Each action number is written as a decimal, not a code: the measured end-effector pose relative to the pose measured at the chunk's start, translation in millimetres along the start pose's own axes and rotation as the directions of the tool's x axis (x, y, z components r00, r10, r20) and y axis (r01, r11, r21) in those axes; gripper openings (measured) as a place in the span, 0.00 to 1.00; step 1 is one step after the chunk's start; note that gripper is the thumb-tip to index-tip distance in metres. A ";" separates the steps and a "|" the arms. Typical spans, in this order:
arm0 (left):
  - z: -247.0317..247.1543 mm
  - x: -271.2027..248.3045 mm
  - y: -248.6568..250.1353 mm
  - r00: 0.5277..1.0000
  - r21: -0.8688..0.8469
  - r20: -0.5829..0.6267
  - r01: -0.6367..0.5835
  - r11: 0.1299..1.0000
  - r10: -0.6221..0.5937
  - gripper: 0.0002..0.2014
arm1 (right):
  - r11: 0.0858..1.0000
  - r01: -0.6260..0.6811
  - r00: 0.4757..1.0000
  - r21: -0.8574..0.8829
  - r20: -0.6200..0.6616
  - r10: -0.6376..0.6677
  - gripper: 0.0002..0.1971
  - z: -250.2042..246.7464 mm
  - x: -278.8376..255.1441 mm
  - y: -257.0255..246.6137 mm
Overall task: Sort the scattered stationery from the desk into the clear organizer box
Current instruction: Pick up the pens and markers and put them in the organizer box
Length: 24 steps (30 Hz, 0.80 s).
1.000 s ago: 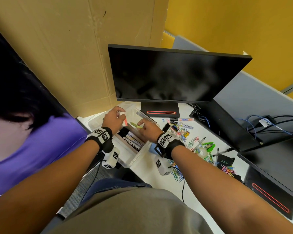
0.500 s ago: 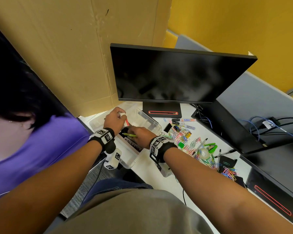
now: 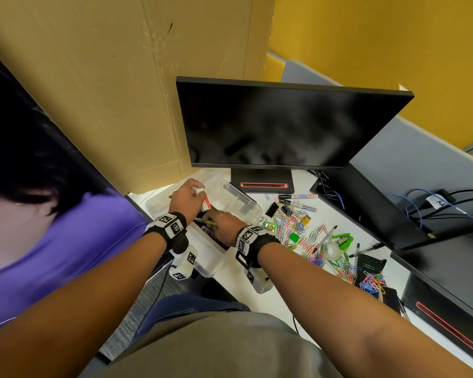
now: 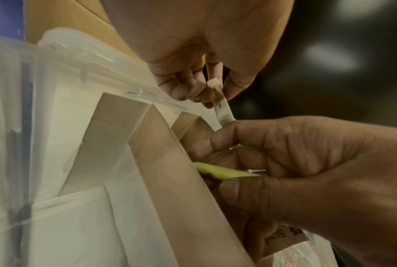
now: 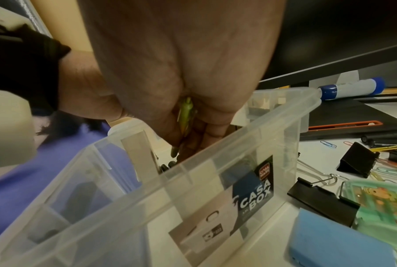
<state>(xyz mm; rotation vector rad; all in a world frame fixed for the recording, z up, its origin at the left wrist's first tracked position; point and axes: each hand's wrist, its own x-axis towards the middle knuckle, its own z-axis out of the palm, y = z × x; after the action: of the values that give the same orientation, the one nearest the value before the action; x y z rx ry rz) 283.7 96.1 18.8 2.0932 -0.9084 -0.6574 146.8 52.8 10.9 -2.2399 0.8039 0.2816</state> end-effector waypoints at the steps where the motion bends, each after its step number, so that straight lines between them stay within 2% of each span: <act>1: 0.1 0.7 0.4 1.000 -0.004 -0.002 0.000 1.000 0.000 0.08 | 1.000 0.006 1.000 0.004 -0.005 -0.006 0.20 -0.4 -0.3 -0.2; 7: 9.1 5.7 2.8 1.000 -0.005 0.002 0.006 1.000 -0.005 0.08 | 1.000 -0.004 1.000 0.009 0.002 0.004 0.13 -5.7 -6.5 8.6; 11: 17.4 8.1 9.9 1.000 -0.023 0.010 -0.020 1.000 0.020 0.07 | 0.991 -0.020 0.990 0.134 -0.136 0.038 0.09 -17.0 -12.3 22.1; 14: 22.5 9.6 16.8 0.998 -0.013 0.027 -0.057 0.998 0.057 0.07 | 0.968 -0.035 0.950 0.250 -0.291 0.110 0.08 -25.2 -20.8 40.7; 19: 28.5 11.3 25.9 0.994 0.003 0.055 -0.099 0.995 0.099 0.06 | 0.925 -0.062 0.860 0.375 -0.451 0.241 0.06 -38.5 -35.7 65.8; 22: 31.9 10.7 29.0 0.993 0.002 0.051 -0.108 0.994 0.108 0.06 | 0.918 -0.113 0.826 0.379 -0.477 0.298 0.06 -39.4 -43.1 82.5; 24: 33.6 9.6 32.4 0.991 0.001 0.049 -0.126 0.992 0.126 0.06 | 0.926 -0.141 0.840 0.351 -0.453 0.300 0.06 -38.2 -51.2 89.8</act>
<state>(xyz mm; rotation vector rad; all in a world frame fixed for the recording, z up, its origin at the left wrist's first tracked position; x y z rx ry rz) 254.0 59.0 23.3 2.0120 -1.0609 -0.6437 49.5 1.3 8.7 -1.9363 1.2943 -0.3227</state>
